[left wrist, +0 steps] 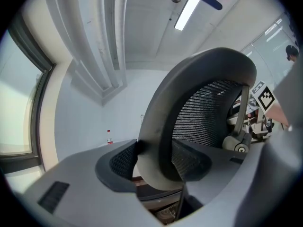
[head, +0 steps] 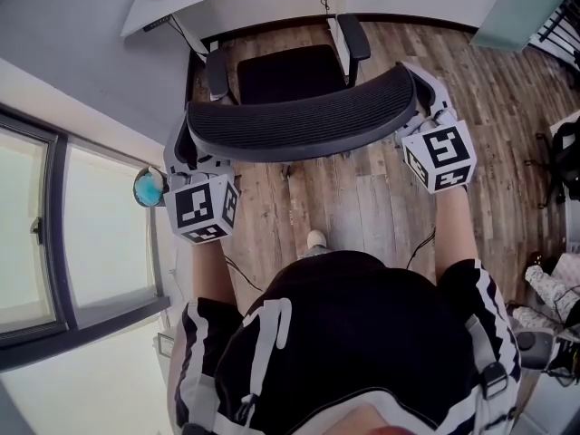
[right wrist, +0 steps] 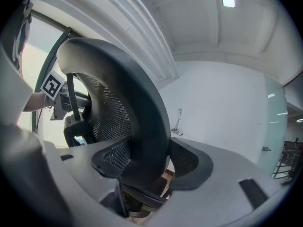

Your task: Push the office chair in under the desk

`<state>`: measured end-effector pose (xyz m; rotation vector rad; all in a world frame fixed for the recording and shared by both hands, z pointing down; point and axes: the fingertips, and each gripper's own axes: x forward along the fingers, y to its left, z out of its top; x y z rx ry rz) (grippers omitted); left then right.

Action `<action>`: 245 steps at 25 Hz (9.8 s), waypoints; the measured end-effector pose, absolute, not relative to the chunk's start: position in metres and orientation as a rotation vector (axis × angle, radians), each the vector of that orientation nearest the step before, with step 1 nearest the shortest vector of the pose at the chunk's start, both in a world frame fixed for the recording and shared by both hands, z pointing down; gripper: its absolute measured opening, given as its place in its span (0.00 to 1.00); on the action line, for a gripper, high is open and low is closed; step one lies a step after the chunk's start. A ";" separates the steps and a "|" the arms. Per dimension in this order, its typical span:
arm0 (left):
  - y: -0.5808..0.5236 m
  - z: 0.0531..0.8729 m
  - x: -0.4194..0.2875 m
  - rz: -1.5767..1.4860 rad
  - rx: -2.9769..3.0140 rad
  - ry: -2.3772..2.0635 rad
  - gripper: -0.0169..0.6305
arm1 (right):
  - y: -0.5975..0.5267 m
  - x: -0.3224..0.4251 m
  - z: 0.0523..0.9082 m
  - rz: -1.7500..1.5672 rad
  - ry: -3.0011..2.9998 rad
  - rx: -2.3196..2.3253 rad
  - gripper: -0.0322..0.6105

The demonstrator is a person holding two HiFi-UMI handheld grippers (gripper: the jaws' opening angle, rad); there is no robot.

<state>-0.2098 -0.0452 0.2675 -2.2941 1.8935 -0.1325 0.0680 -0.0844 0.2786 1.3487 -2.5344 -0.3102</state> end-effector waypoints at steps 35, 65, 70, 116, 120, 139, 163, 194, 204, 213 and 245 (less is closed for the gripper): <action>-0.091 0.265 -0.213 -0.161 -2.330 1.834 0.37 | -0.123 0.067 0.281 -0.336 -2.576 1.433 0.45; -0.136 0.268 -0.217 -0.192 -2.317 1.842 0.37 | -0.171 0.062 0.283 -0.333 -2.596 1.434 0.45; -0.146 0.267 -0.218 -0.187 -2.309 1.846 0.37 | -0.183 0.060 0.282 -0.332 -2.599 1.430 0.45; -0.240 0.266 -0.225 -0.109 -2.285 1.839 0.37 | -0.284 0.053 0.279 -0.330 -2.608 1.393 0.45; -0.250 0.265 -0.226 -0.107 -2.288 1.839 0.37 | -0.294 0.052 0.278 -0.325 -2.607 1.387 0.45; -0.287 0.264 -0.220 -0.090 -2.266 1.852 0.37 | -0.339 0.057 0.276 -0.320 -2.611 1.363 0.45; -0.348 0.267 -0.217 -0.124 -2.247 1.886 0.34 | -0.407 0.060 0.276 -0.304 -2.605 1.328 0.45; -0.411 0.267 -0.195 -0.134 -2.206 1.915 0.34 | -0.479 0.081 0.278 -0.304 -2.649 1.256 0.45; -0.415 0.265 -0.184 -0.126 -2.195 1.921 0.34 | -0.486 0.090 0.278 -0.294 -2.669 1.230 0.45; -0.420 0.263 -0.187 -0.109 -2.198 1.933 0.34 | -0.493 0.087 0.276 -0.298 -2.681 1.220 0.45; -0.443 0.261 -0.192 -0.078 -2.246 1.934 0.34 | -0.513 0.083 0.275 -0.300 -2.719 1.190 0.45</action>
